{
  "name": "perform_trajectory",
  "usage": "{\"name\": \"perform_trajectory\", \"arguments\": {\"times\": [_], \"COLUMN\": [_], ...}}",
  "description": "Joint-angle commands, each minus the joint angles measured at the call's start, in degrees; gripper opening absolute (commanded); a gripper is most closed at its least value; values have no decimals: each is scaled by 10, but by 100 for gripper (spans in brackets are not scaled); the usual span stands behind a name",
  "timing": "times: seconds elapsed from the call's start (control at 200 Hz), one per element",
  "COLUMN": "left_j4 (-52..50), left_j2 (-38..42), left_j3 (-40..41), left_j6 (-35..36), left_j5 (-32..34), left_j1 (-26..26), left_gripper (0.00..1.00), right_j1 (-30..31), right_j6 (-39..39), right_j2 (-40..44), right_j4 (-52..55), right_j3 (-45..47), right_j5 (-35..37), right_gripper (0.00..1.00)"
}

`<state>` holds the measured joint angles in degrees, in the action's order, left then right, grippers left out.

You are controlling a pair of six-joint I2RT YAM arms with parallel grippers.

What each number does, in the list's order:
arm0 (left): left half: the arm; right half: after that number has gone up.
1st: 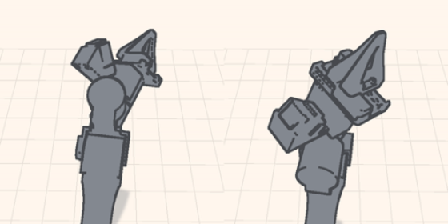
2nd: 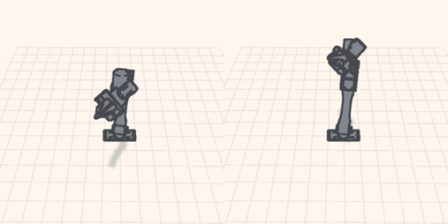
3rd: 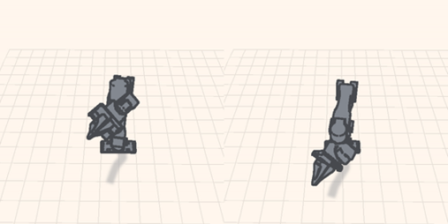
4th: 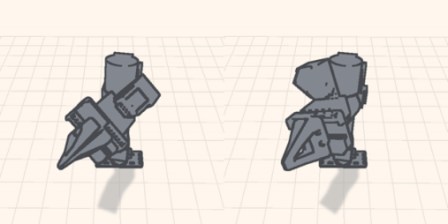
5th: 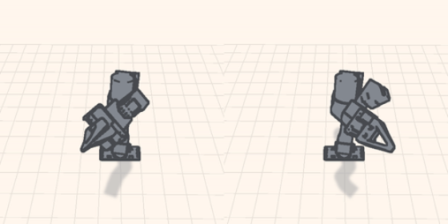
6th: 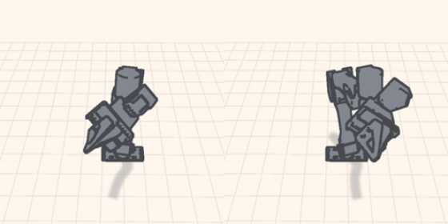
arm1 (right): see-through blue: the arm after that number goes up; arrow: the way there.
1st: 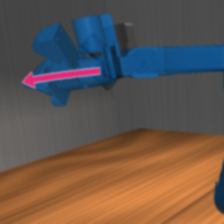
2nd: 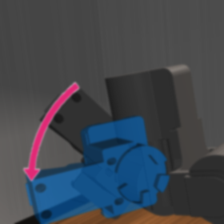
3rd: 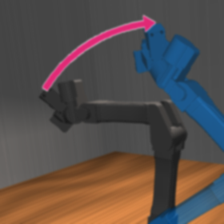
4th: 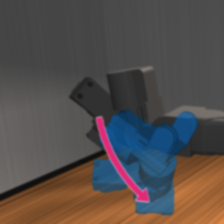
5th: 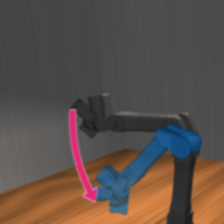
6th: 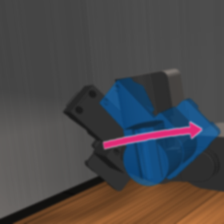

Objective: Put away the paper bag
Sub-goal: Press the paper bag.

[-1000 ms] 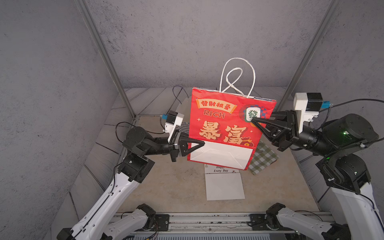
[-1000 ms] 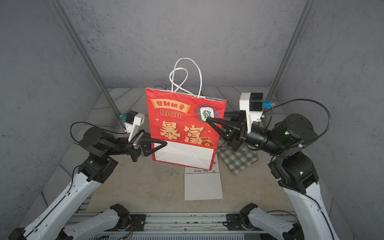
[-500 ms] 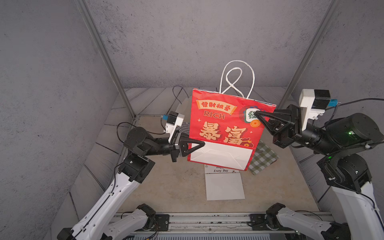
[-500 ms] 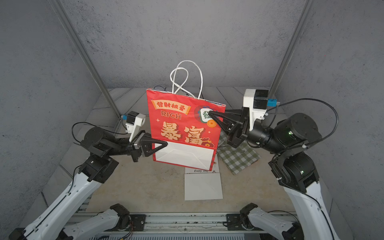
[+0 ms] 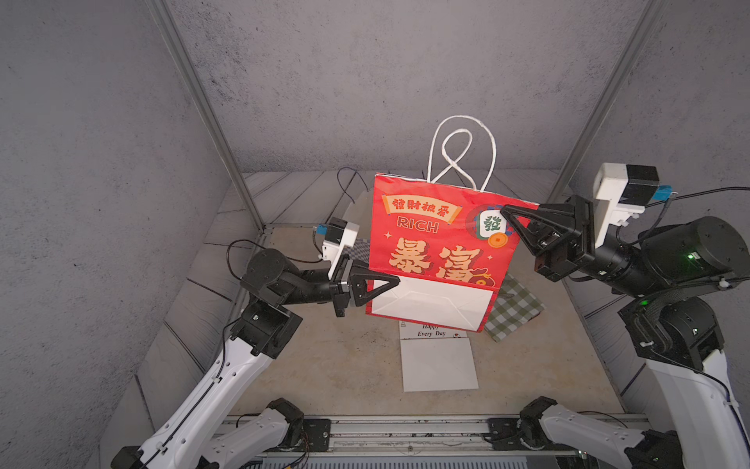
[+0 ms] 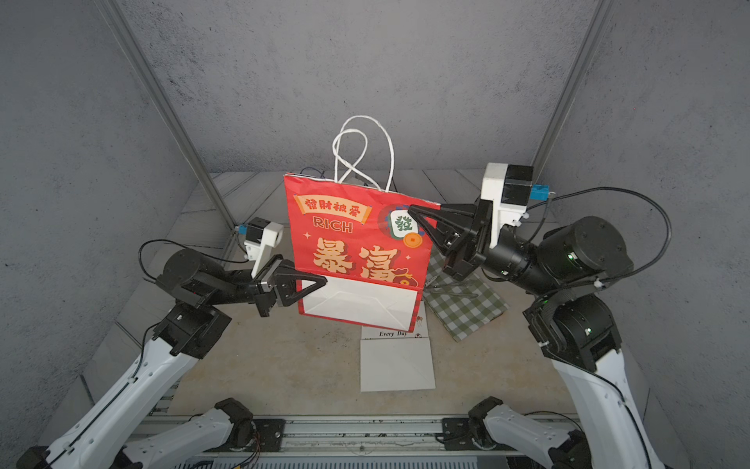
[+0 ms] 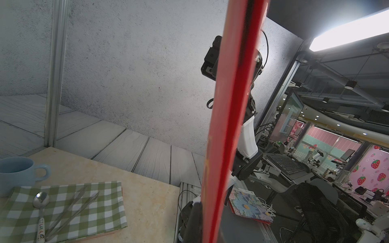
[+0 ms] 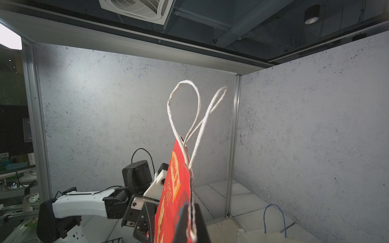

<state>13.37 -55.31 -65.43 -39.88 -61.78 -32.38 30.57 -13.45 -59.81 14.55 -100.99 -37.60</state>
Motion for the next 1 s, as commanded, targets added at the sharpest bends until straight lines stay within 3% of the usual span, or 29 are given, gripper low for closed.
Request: {"name": "perform_trajectory", "arguments": {"times": [0.0, 0.085, 0.195, 0.27, 0.34, 0.405, 0.455, 0.57, 0.606, 0.661, 0.711, 0.821, 0.996], "left_j4": [11, 7, 5, 5, 5, 2, -1, -3, -2, 2, 9, 21, 26], "left_j2": [6, 7, 6, 6, 7, 8, 8, 8, 9, 8, 8, 10, 12], "left_j3": [2, 4, 5, 6, 5, 6, 6, 9, 9, 9, 8, 6, 6], "left_j6": [5, 7, 9, 9, 9, 10, 13, 13, 13, 11, 8, 0, 1], "left_j5": [-4, -3, -3, -1, 1, 1, 0, -1, 1, 0, 1, 3, 6], "left_j1": [-2, -2, -2, -2, -2, -2, -2, -2, -2, -2, -2, -2, -2], "left_gripper": [0, 0, 0, 0, 0, 0, 0, 0, 0, 0, 0, 0, 0], "right_j1": [-1, -1, -2, -1, -1, -1, -1, -1, -1, -1, -1, -1, -1], "right_j6": [-6, -10, -13, -18, -21, -24, -30, -37, -39, -42, -46, -64, -135], "right_j2": [4, 4, 6, 7, 8, 12, 14, 17, 18, 23, 27, 46, 78], "right_j4": [-29, -36, -41, -44, -47, -53, -59, -63, -62, -58, -53, -51, -85], "right_j3": [-12, -11, -3, 0, 4, 10, 15, 23, 26, 32, 41, 84, 187], "right_j5": [5, 5, 4, 8, 12, 12, 12, 12, 16, 25, 36, 54, 38], "right_gripper": [15, 0, 0, 22, 26, 9, 1, 0, 7, 37, 48, 57, 63]}}
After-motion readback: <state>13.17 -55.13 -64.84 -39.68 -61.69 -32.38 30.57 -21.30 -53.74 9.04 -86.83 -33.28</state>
